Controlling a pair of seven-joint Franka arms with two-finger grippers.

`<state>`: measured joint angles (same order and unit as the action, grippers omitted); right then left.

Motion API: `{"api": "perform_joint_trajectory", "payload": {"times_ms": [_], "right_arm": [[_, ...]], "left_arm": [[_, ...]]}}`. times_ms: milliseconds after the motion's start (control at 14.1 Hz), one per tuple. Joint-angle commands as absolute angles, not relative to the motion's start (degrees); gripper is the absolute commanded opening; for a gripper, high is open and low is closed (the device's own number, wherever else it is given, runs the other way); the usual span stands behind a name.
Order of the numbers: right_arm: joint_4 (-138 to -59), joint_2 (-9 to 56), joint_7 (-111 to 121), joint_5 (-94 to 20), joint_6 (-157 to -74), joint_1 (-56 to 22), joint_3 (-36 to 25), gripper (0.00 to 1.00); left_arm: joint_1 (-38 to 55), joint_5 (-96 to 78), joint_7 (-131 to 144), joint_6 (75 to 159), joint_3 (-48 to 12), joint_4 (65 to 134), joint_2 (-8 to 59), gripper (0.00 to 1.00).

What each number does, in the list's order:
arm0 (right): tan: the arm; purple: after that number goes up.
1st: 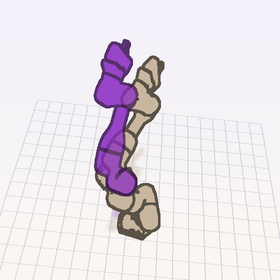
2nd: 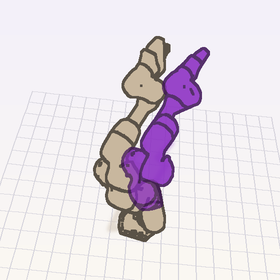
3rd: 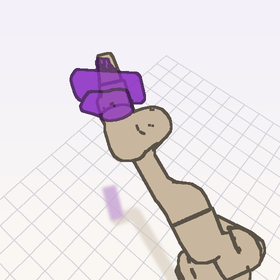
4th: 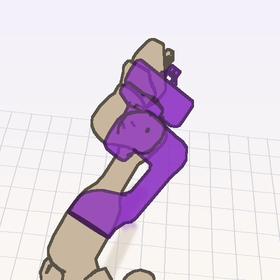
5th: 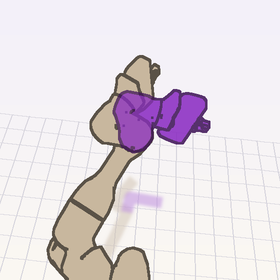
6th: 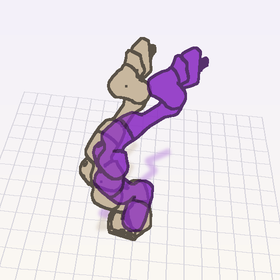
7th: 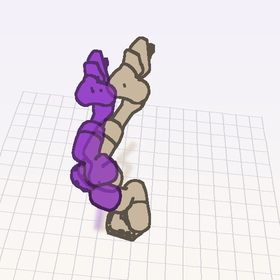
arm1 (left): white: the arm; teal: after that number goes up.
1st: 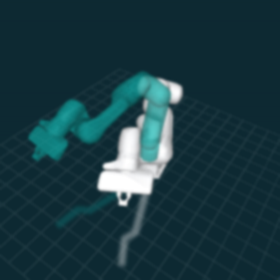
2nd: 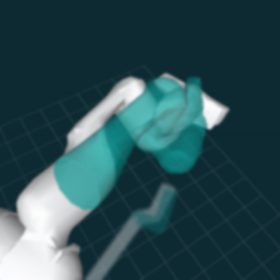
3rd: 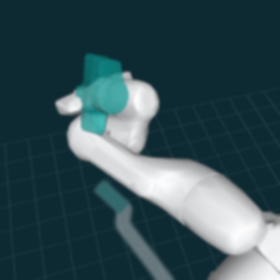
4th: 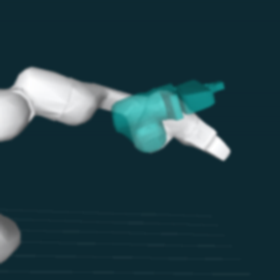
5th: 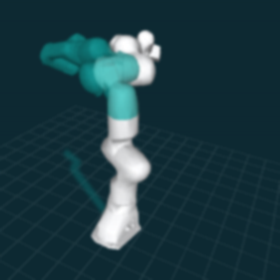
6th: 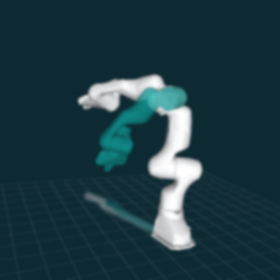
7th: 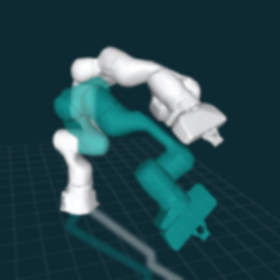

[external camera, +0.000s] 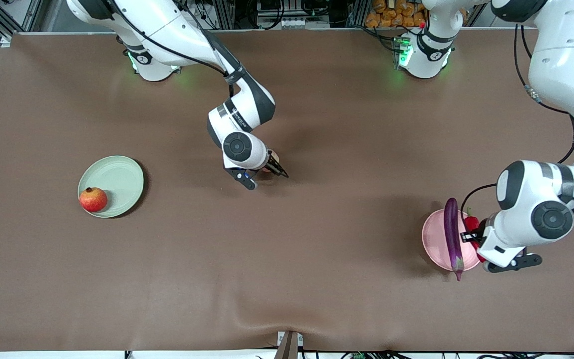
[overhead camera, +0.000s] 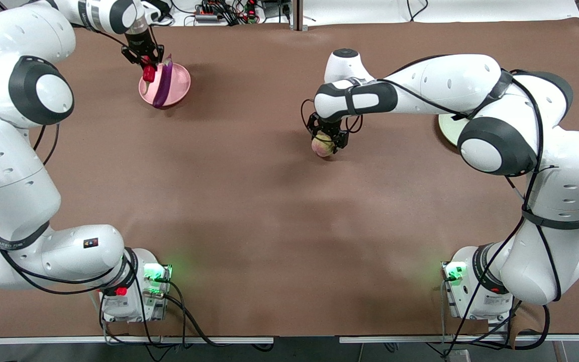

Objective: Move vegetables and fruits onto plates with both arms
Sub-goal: 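Carry the pepper to the pink plate while the right gripper grasps the peach, then release the pepper on the pink plate while the right gripper carries the peach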

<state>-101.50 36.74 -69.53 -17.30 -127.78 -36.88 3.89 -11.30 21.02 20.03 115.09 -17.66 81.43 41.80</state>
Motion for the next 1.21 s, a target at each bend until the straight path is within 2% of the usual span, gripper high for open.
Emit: {"api": "perform_joint_trajectory", "payload": {"times_ms": [0,71,142,213,284,426,638,709,780,851,1135], "right_arm": [[-101.6,36.2,-70.1,-16.2,-128.1,-36.6,4.2,0.61],[-101.5,36.2,-70.2,-16.3,-128.0,-36.6,4.3,0.39],[-101.3,36.3,-70.2,-16.3,-128.1,-36.8,4.3,0.24],[-101.2,36.2,-70.1,-16.3,-128.0,-36.9,4.3,0.04],[-101.1,35.6,-69.5,-16.3,-127.4,-36.4,4.3,0.00],[-100.1,33.7,-67.0,-16.2,-124.0,-33.7,3.2,0.00],[-95.2,29.8,-51.9,-16.2,-108.2,-23.7,2.5,0.00],[-94.5,29.0,-46.6,-16.2,-105.4,-20.2,2.5,0.00],[-94.6,28.1,-42.6,-15.4,-104.0,-18.0,2.0,0.00],[-94.7,27.8,-38.6,-13.4,-102.7,-15.8,0.9,0.00],[-95.1,27.9,-18.5,-7.3,-100.5,-7.8,-1.3,0.00]], "left_arm": [[-11.6,22.1,16.4,115.0,-17.5,80.2,42.7,0.00],[-11.6,22.1,16.4,115.9,-17.1,80.3,43.0,0.00],[-11.6,21.8,16.9,116.4,-17.0,80.2,43.4,0.00],[-11.6,21.8,17.0,116.5,-17.0,80.2,43.7,0.00],[-11.6,21.7,17.0,116.5,-17.0,80.0,44.1,0.00],[-11.6,21.7,16.6,117.3,-16.9,79.9,45.2,0.00],[-11.6,21.7,16.3,118.0,-16.5,80.0,46.1,0.00],[-11.6,21.7,16.0,118.1,-16.5,80.0,46.4,0.08],[-11.6,21.7,15.7,118.0,-16.5,80.0,46.5,0.46],[-11.6,21.9,15.1,118.0,-16.5,80.0,46.6,0.99],[-11.6,21.9,14.2,118.1,-16.5,80.1,46.3,1.00]]}}
